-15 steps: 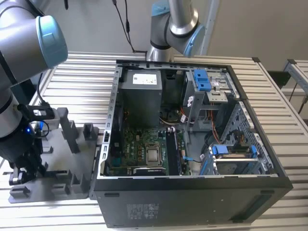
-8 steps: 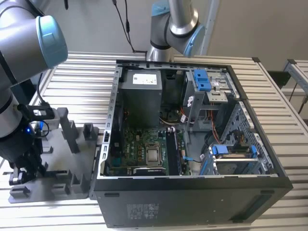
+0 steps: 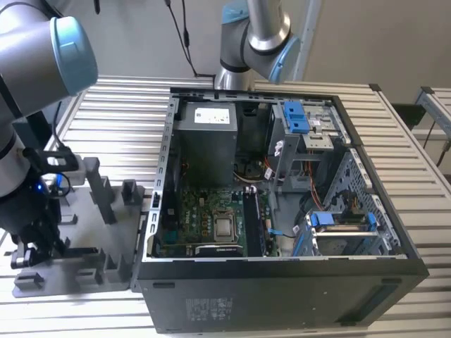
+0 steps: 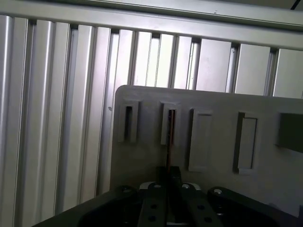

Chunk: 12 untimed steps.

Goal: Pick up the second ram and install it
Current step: 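Pick up the second ram and move it above second insertion slot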

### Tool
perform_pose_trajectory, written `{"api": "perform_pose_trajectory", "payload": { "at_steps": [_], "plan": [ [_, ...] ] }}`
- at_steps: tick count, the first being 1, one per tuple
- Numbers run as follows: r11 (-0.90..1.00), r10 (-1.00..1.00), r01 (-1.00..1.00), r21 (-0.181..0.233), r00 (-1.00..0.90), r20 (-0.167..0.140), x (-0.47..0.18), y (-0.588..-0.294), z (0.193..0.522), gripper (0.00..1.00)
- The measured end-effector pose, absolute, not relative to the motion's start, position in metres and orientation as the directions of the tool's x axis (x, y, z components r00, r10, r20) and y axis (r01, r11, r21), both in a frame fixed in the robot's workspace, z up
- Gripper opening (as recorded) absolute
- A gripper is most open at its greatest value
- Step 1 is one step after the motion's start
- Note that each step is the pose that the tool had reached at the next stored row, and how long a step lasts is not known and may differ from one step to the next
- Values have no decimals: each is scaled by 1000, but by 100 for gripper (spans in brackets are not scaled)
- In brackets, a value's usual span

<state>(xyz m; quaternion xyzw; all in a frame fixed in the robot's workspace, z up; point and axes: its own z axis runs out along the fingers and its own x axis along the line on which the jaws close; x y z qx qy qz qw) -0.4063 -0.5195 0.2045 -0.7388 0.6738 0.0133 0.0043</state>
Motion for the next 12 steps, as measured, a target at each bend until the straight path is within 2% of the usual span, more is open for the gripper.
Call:
{"api": "perform_pose_trajectory", "payload": {
  "at_steps": [12],
  "plan": [
    [-92,-995,-996,12,91,-26,-406,-519,219,14]
  ]
}}
